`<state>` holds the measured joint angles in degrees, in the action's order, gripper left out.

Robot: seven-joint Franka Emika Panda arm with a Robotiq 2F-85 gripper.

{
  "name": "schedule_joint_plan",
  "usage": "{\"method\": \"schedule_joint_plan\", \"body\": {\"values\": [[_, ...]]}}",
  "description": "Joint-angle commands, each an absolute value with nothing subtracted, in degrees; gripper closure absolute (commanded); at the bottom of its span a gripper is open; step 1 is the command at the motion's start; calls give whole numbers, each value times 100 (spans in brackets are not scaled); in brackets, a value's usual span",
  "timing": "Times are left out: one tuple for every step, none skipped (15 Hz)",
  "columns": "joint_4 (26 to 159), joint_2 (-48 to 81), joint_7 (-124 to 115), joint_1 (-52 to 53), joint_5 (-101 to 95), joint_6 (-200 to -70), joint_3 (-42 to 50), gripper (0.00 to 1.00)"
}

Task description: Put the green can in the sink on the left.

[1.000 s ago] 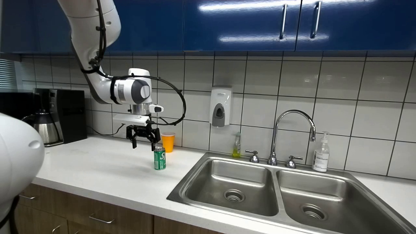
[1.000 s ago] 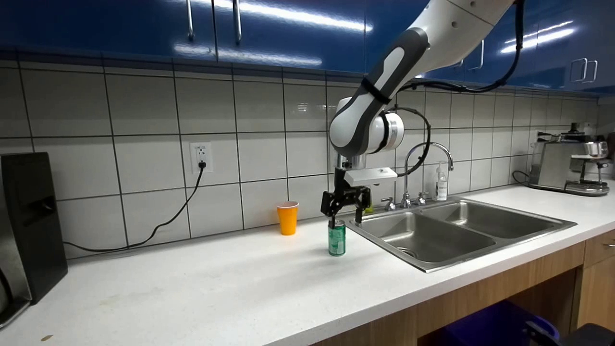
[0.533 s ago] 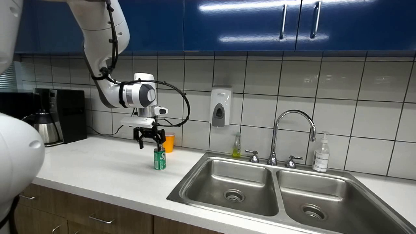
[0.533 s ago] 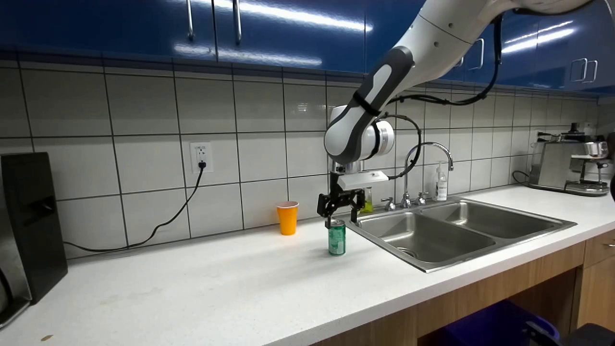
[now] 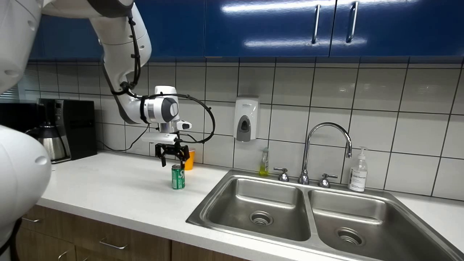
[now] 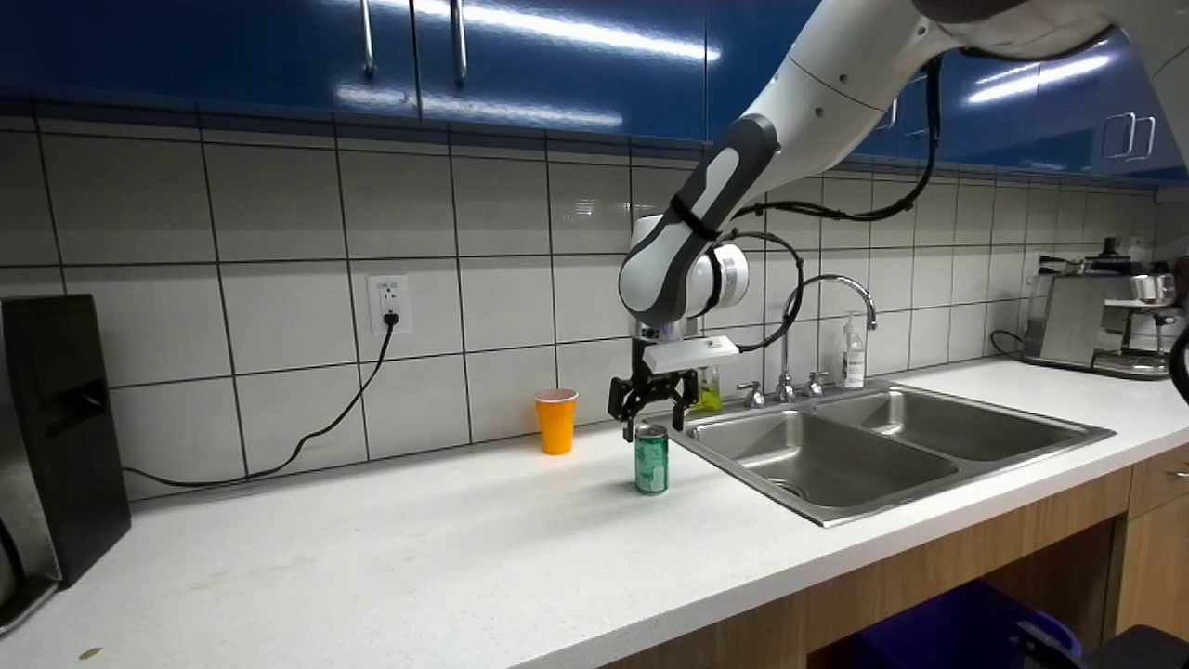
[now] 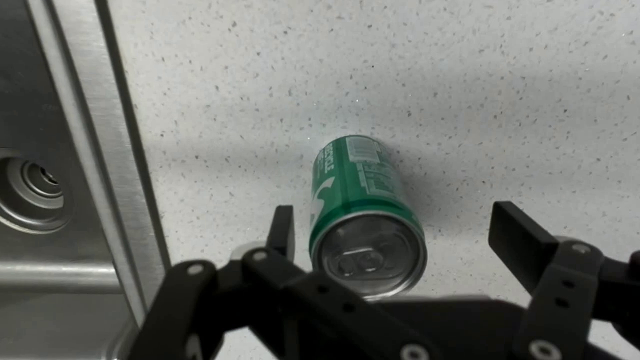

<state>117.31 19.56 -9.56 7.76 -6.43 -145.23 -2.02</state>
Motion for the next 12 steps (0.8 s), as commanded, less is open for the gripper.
{"method": "schedule_joint_plan", "body": {"values": [[11391,2189,-1238,919,-823,-14454,-75,0],[11340,2234,-1257,942,-833,-14452,-49,0],[11292,2274,-1276,962,-847,-14454,-24,0],[11249,2315,-1312,985,-886,-14462,16,0],[11210,2345,-1330,1004,-911,-14452,50,0],[11172,2377,-1355,1021,-941,-14450,86,0],[11138,2409,-1372,1032,-967,-14451,118,0],[11114,2436,-1386,1043,-994,-14447,151,0],[11089,2463,-1396,1050,-1014,-14423,177,0],[11074,2487,-1409,1058,-1033,-14423,201,0],[11054,2506,-1427,1062,-1046,-14402,217,0],[11038,2530,-1433,1067,-1055,-14386,231,0]]}}
